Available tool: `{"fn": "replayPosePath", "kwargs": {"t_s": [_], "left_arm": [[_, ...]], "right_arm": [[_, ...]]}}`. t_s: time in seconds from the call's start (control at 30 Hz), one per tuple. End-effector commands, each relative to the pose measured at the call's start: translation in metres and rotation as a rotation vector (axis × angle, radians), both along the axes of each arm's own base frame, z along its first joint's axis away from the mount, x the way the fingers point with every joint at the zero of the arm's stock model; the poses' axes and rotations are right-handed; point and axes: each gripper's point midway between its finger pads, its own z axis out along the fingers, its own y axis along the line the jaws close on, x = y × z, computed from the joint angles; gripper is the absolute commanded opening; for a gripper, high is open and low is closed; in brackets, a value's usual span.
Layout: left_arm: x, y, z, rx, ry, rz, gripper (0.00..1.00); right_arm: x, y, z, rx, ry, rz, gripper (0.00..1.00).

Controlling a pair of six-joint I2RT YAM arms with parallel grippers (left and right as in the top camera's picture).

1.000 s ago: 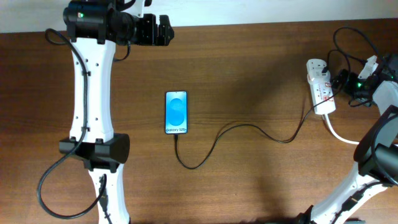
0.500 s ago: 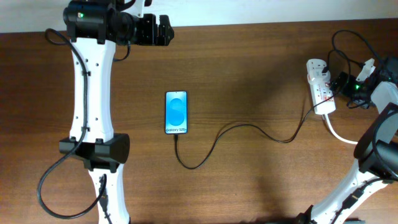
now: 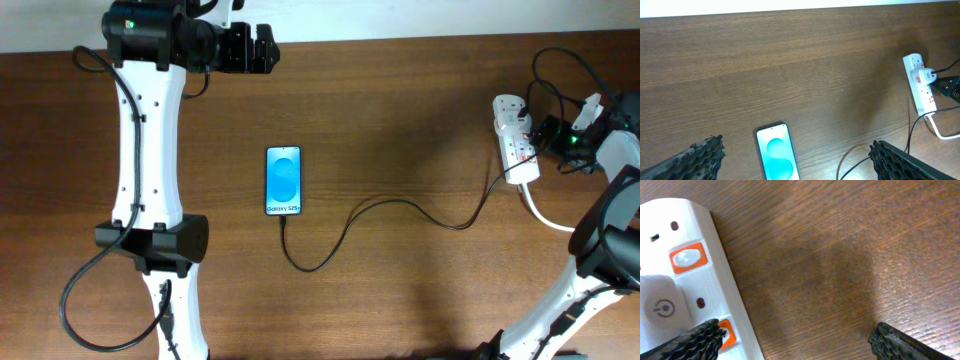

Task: Plug charger to phone and switch on socket

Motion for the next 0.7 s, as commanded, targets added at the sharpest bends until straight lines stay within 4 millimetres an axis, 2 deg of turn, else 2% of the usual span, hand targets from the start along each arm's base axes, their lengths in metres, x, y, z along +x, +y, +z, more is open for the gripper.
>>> {"fn": "replayPosePath", "kwargs": {"t_s": [0.0, 0.23, 0.47, 0.67], "left_arm": [[0.0, -0.002, 0.005, -0.004, -0.017, -0.016, 0.99], [0.0, -0.001, 0.005, -0.004, -0.017, -0.013, 0.99], [0.0, 0.0, 0.005, -0.004, -0.017, -0.013, 0.99], [0.0, -0.001, 0.005, -0.004, -0.017, -0.014, 0.99]], "right_arm": [[0.003, 0.026, -0.018, 0.025, 0.037, 0.076, 0.99], [0.001, 0.029, -0.02, 0.037, 0.05, 0.079, 0.99], [0.003, 0.048, -0.022, 0.048, 0.072, 0.114, 0.98], [0.0, 0.051, -0.023, 0.064, 0.087, 0.106, 0.98]]}}
